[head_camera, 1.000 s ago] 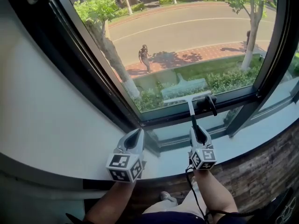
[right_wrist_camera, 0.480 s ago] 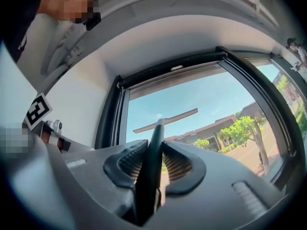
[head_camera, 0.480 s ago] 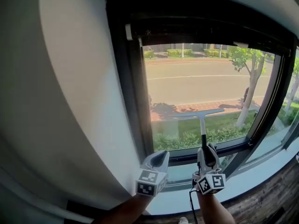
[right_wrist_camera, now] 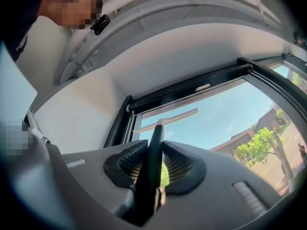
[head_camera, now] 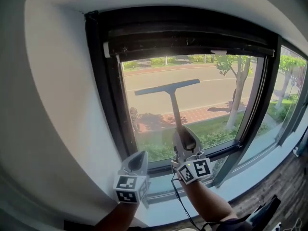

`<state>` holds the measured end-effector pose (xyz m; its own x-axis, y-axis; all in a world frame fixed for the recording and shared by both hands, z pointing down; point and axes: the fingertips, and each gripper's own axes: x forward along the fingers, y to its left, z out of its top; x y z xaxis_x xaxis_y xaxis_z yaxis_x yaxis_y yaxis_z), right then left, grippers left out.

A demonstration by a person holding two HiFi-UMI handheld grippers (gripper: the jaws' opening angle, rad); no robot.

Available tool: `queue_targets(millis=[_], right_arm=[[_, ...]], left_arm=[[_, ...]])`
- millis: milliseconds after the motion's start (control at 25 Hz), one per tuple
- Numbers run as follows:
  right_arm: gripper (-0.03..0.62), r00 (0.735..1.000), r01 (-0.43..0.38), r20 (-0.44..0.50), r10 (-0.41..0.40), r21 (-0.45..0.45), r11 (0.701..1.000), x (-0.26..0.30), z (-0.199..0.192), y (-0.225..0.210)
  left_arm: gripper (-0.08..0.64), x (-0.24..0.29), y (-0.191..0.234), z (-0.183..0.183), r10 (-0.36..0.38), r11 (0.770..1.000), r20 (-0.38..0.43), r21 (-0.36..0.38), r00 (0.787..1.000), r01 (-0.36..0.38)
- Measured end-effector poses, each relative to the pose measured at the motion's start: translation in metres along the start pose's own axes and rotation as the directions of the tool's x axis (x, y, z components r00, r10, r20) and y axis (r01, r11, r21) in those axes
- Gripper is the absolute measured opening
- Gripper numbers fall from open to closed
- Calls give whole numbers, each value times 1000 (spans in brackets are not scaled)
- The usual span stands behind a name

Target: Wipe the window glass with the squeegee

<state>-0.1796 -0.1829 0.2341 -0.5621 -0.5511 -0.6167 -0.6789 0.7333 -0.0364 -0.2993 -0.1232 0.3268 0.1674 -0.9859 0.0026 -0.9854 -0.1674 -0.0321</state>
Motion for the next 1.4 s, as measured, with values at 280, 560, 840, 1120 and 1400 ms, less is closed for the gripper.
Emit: queue_targets(millis=[280, 560, 840, 1120, 1400], right_arm=[[103, 995, -2, 98, 4, -16, 1000, 55, 36, -9], [104, 990, -47, 135, 50, -20, 999, 110, 44, 14], [103, 992, -26, 124, 26, 0, 1000, 128, 39, 5], [103, 996, -34, 86, 36, -33, 999, 128, 28, -4], [103, 998, -34, 53, 34, -16, 999, 108, 11, -5]], left_arm=[[5, 8, -13, 39, -17, 998, 52, 69, 999, 13], [5, 8, -2, 60, -16, 998, 70, 58, 997, 12], [5, 13, -9, 62, -54, 998, 79, 35, 995, 51], [5, 19, -7, 65, -35, 997, 81, 70, 996, 30], [5, 20, -12, 58, -32, 998, 83, 56, 996, 27]])
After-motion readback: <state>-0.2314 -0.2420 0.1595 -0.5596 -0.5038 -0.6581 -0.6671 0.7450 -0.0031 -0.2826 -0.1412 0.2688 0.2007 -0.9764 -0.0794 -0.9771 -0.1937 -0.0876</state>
